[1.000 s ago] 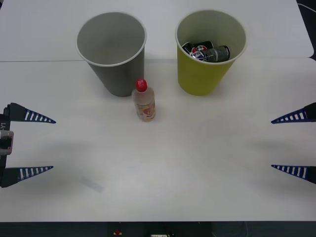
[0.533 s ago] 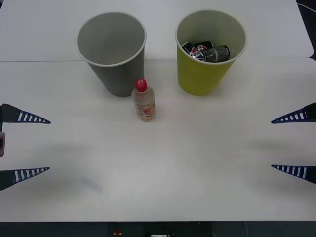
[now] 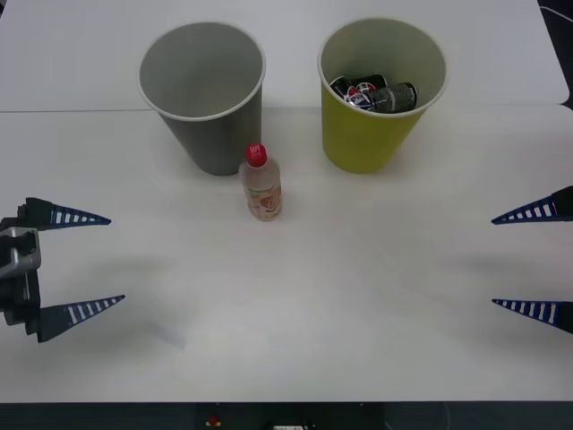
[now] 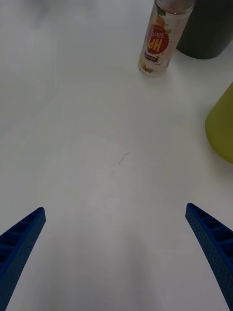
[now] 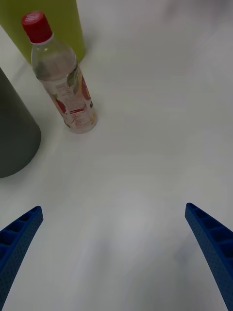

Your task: Put the can into the green bin and the plastic bottle into the gray bin

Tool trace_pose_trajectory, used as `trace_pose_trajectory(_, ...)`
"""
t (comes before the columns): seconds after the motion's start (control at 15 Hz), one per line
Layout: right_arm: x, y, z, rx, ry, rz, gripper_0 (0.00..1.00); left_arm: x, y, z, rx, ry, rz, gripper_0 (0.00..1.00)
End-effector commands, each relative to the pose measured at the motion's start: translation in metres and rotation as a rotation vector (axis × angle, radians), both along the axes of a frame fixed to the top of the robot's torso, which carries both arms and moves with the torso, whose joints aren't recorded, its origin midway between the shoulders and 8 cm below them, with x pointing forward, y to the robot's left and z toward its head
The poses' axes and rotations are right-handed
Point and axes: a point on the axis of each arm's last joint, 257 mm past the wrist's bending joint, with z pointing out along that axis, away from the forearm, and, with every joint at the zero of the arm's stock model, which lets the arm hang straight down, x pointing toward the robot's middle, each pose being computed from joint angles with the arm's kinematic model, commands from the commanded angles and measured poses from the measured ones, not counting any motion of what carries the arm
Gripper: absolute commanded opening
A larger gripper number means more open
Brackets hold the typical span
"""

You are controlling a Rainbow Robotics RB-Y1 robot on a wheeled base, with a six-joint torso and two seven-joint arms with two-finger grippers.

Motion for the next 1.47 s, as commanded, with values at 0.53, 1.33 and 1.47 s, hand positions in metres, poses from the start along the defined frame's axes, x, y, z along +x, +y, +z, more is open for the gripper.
trace_pose_trajectory(0.53,0.0,0.0,0.0,0.0,0.0,0.0,1.0,0.01,-0.039,-0.013,-0.329,0.165,0.198,1.0)
trace_pose_trajectory(1.33,0.0,0.0,0.0,0.0,0.0,0.0,1.0,0.04,-0.106,-0.039,-0.566,0.248,0.373,1.0)
trace_pose_trajectory(1.47,0.0,0.0,0.0,0.0,0.0,0.0,1.0,0.05,-0.118,-0.043,-0.599,0.244,0.421,1.0)
